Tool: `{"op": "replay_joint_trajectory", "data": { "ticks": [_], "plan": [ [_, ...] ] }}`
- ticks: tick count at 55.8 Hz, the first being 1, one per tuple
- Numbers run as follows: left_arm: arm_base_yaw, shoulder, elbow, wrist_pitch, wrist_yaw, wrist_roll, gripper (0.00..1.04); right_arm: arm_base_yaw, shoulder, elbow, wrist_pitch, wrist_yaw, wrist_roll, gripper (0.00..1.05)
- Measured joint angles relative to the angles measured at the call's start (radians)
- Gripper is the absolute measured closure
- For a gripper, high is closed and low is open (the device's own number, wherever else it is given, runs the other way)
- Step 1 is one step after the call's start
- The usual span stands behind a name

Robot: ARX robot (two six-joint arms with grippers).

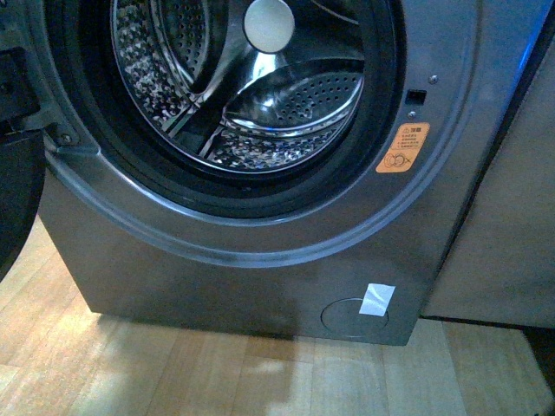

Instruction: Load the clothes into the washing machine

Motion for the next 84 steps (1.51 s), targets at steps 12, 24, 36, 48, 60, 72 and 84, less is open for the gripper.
{"op": "replay_joint_trajectory", "data": {
  "ticks": [12,24,36,48,60,72,84],
  "plan": [
    [0.0,0.0,0.0,0.0,0.0,0.0,0.07,0.009,-0.116,-0.176,0.137,-0.043,-0.011,0.79],
    [0.0,0.0,0.0,0.0,0.0,0.0,0.07,-0.005,-0.432,-0.458,0.355,-0.177,-0.051,1.0],
    [0.0,0.0,0.0,0.0,0.0,0.0,0.07,-0.049,-0.928,-0.761,0.391,-0.419,-0.053,1.0],
    [0.0,0.0,0.0,0.0,0.0,0.0,0.07,-0.045,-1.337,-0.805,0.354,-0.541,0.047,1.0],
    [0.0,0.0,0.0,0.0,0.0,0.0,0.07,0.01,-1.559,-0.584,0.33,-0.554,0.237,1.0],
    [0.0,0.0,0.0,0.0,0.0,0.0,0.07,0.089,-1.569,-0.249,0.228,-0.492,0.348,1.0],
    [0.0,0.0,0.0,0.0,0.0,0.0,0.07,0.212,-1.503,0.306,-0.047,-0.451,0.501,1.0]
  ]
}}
